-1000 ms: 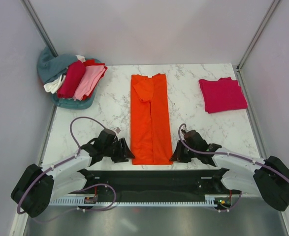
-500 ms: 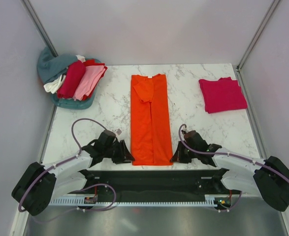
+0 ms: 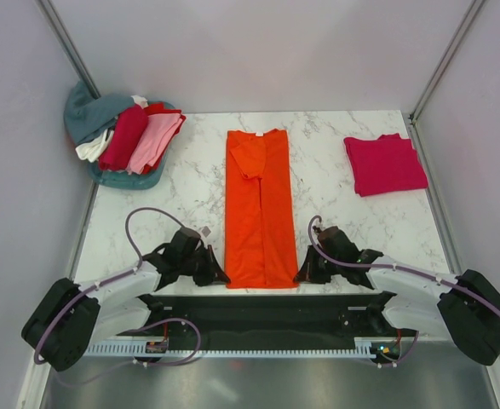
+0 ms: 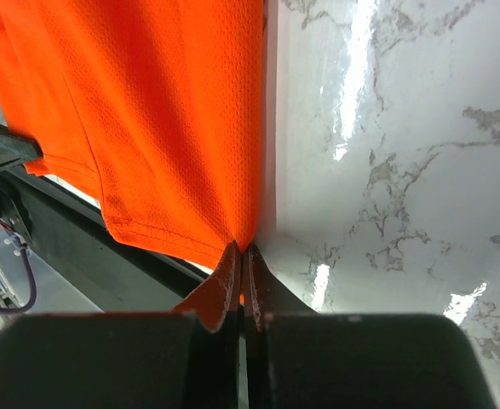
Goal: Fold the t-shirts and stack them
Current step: Fold the tshirt
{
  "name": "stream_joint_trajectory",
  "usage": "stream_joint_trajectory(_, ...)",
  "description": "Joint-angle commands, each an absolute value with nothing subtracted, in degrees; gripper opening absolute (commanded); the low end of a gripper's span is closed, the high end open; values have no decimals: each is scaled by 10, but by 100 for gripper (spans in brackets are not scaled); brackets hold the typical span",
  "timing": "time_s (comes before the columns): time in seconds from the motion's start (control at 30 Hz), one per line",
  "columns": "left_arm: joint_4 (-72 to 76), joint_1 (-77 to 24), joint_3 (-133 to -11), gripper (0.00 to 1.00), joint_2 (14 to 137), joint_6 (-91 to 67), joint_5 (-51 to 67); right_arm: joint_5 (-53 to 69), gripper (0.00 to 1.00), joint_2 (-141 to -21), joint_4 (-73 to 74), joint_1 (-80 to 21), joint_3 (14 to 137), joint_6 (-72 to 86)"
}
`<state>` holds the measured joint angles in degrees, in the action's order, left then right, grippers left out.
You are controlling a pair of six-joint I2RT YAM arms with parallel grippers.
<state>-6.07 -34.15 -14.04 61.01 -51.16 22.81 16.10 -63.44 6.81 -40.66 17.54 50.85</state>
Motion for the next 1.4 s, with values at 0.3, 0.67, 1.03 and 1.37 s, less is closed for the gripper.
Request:
stream_joint_trajectory(0.3,-105,-312,-228,2,596,-503,250,93,0,-590,178,-409,292,485)
stream_joint_trajectory(0.67,-107,-219,-403,2,697,-466,282,69,0,-740,183,-364,505,425)
stream_joint_trajectory(1.03,-84,-165,-546,2,827,-478,204,80,0,-903,196,-273,671,390)
stream_joint_trajectory(1.37,-73,-139,-655,2,945,-487,192,108,0,-1015,200,-233,779,381)
